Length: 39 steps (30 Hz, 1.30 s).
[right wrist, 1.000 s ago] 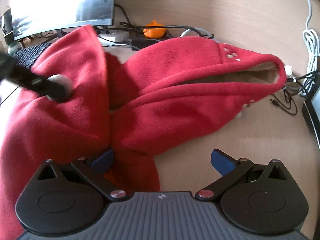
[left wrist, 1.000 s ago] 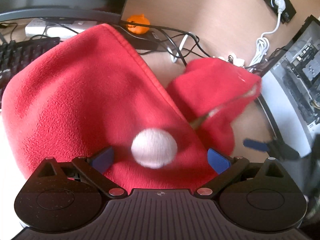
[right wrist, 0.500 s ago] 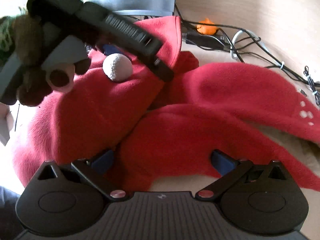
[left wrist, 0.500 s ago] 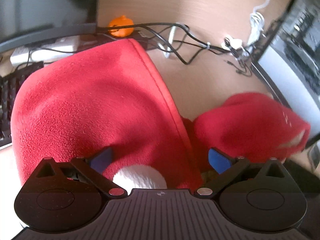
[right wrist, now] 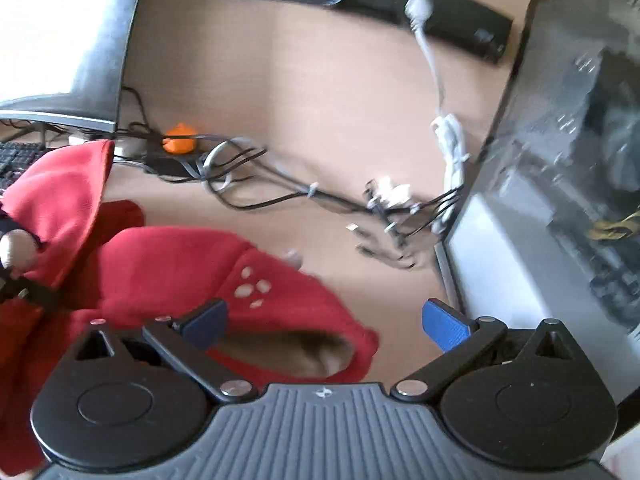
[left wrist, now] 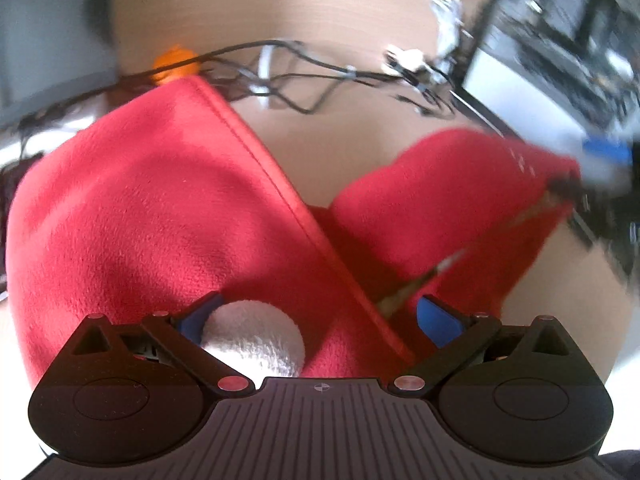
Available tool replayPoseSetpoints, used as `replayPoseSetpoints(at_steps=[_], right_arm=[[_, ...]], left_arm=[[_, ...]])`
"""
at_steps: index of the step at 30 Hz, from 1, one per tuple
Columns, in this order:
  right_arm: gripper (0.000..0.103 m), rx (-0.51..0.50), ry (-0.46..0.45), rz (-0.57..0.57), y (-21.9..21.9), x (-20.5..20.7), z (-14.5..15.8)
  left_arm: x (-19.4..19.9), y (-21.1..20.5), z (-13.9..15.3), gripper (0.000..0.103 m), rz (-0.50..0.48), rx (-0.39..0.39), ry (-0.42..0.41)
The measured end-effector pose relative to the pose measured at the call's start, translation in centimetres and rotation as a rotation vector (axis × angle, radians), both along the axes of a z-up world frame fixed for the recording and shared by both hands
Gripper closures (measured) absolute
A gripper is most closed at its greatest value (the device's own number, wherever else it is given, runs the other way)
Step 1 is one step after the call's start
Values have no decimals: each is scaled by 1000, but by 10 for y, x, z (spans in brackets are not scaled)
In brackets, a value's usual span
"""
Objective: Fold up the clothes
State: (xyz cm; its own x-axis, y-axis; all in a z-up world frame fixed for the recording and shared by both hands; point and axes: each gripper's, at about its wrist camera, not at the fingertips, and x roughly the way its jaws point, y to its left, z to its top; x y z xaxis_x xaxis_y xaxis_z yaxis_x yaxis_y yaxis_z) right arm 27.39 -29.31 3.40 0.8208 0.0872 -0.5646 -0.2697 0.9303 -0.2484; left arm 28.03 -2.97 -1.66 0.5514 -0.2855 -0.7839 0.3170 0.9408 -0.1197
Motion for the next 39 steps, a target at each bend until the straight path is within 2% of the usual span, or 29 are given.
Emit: replayPoseSetpoints(at_steps=[3, 6, 8, 10, 12, 14, 17, 19, 23, 25, 27, 30, 33, 39], right_arm=[[0, -41, 30, -57, 0, 15, -9], [0, -87, 127, -71, 7, 37, -32], [0, -99, 160, -71, 10, 44, -43], [0, -106, 139, -72, 14, 48, -42], [0, -99, 78, -96, 12, 43, -24], [0, -91, 15, -121, 9, 39, -6], [0, 18, 38, -49, -3, 24, 16], [0, 57, 69, -19, -1, 10, 17], [0, 175, 154, 105, 34, -9, 10], [0, 170, 191, 226, 65, -18, 4], [0, 112, 203, 324, 95, -27, -5], [0, 59, 241, 421, 126, -34, -22], [0, 16, 286, 446, 140, -38, -39], [0, 73, 318, 350, 135, -42, -44]], left_arm=[[-1, 2, 2, 0, 20, -6, 2], [-1, 5, 2, 0, 48, -25, 8], [-2, 5, 0, 0, 45, -10, 4], [-5, 4, -3, 0, 19, 27, -10], [-8, 3, -5, 0, -10, 64, -24], [-9, 4, -5, 0, -19, 69, -28], [-11, 10, 3, 0, 19, 44, -20], [-15, 13, 8, 0, 52, 55, -26], [-25, 18, 19, 0, 115, 153, -91], [-27, 26, 24, 0, 146, 162, -112], [-25, 38, 26, 0, 175, 164, -111], [-24, 52, 26, 0, 200, 155, -109], [-24, 63, 28, 0, 211, 129, -107], [-44, 104, 41, 0, 292, 49, -133]])
